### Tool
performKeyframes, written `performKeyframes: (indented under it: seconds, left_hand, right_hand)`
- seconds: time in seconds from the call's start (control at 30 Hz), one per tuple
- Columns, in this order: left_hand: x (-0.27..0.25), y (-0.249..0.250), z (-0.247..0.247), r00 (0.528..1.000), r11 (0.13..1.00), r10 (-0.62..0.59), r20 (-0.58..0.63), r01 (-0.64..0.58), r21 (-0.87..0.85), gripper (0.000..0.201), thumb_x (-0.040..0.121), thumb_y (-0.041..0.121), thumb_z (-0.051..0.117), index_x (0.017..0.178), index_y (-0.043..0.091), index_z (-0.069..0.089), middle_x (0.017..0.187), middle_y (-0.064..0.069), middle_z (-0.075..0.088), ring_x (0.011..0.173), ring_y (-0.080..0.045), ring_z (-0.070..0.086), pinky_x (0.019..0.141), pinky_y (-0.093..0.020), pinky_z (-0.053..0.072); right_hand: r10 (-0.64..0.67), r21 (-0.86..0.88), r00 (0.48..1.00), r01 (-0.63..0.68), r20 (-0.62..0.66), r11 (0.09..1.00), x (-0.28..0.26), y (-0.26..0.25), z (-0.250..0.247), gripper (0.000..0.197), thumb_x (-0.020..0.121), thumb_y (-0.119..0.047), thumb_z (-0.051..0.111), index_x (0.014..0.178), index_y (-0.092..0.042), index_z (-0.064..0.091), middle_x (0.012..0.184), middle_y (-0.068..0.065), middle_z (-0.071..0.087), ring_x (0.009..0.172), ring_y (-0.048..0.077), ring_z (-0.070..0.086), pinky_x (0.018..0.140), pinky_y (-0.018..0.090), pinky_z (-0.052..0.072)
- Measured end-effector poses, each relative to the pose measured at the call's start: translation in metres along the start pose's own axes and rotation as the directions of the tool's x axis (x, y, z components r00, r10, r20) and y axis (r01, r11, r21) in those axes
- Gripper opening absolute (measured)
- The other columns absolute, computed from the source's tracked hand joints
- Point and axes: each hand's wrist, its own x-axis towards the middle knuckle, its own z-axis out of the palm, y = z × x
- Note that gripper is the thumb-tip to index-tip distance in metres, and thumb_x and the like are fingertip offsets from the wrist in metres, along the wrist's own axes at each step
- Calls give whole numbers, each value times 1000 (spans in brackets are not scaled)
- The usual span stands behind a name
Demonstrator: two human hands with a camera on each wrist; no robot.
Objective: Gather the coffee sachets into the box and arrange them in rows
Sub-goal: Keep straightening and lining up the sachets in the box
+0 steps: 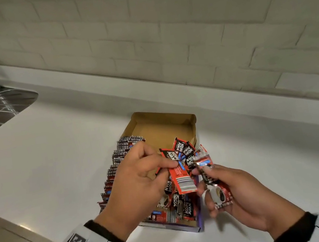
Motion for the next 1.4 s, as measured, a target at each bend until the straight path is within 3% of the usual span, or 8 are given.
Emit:
performKeyframes:
  seconds: [0.13, 0.47, 0.63, 0.77, 1.03, 1.13, 1.27, 1.4]
  left_hand:
    - [2, 0, -9, 987, 988, 150, -65, -147, 52, 19, 80, 7, 81, 88, 24, 81, 82, 17, 53, 76, 2, 55, 68, -2, 38]
    - [1, -10, -22, 965, 963, 256, -55, -250, 103, 17, 88, 25, 66, 94, 26, 81, 84, 9, 58, 80, -8, 56, 69, -19, 45]
    - [6, -4, -42, 994, 992, -37, -104, 24, -124, 18, 90, 15, 70, 93, 31, 78, 90, 13, 64, 84, -9, 65, 75, -14, 48]
    - [17, 4, -52, 925, 786, -375, 58, 350, -509, 19, 96, 14, 64, 78, 11, 66, 70, -11, 69, 56, -24, 63, 55, -35, 51]
    - [14, 1, -39, 823, 571, -463, 329, 561, -599, 15, 96, 10, 61, 90, -4, 59, 75, -19, 69, 50, -29, 58, 46, -30, 46]
    - [13, -1, -37, 824, 631, -487, 289, 561, -536, 10, 95, 9, 64, 95, 0, 63, 75, -16, 66, 54, -26, 53, 50, -32, 44]
    - [19, -10, -46, 847, 720, -516, 129, 510, -471, 31, 86, 17, 77, 113, 31, 66, 101, -5, 68, 79, -17, 67, 66, -34, 53]
    - [26, -11, -57, 849, 857, -419, 323, 487, -168, 21, 86, 21, 79, 98, 38, 77, 96, 8, 75, 87, -15, 72, 81, -36, 58]
  right_hand:
    - [2, 16, 988, -5, 156, 1000, 4, -10, 28, 49, 86, -38, 69, 115, 2, 68, 80, 22, 64, 51, 26, 55, 47, 35, 51]
    - [-96, -31, 964, 107, 247, 994, 7, -17, 62, 43, 73, -9, 64, 115, -9, 67, 74, 14, 60, 47, 21, 45, 41, 29, 43]
    - [-118, 46, 975, 112, 187, 993, 13, -17, 62, 31, 84, -25, 69, 108, -5, 69, 76, 20, 60, 45, 22, 44, 43, 29, 41]
    - [-173, 44, 976, 168, 133, 985, 15, -14, 62, 17, 86, -27, 63, 91, -17, 77, 84, 23, 61, 49, 23, 43, 47, 31, 42]
    - [-276, -76, 958, 282, 81, 956, 18, -6, 68, 25, 93, -5, 68, 117, -3, 62, 72, 11, 61, 47, 17, 45, 44, 30, 45]
    - [-318, -239, 947, 320, 48, 917, 18, -5, 63, 22, 97, -3, 62, 117, -12, 64, 62, 3, 60, 48, 18, 44, 51, 33, 46]
    - [-321, -431, 947, 298, 22, 852, 16, -7, 52, 27, 96, -8, 67, 114, -29, 66, 62, -8, 65, 54, 18, 47, 60, 38, 48]
    - [-301, -491, 953, 285, 49, 823, 12, -11, 48, 26, 95, -13, 69, 113, -32, 66, 77, -8, 73, 57, 19, 51, 59, 34, 51]
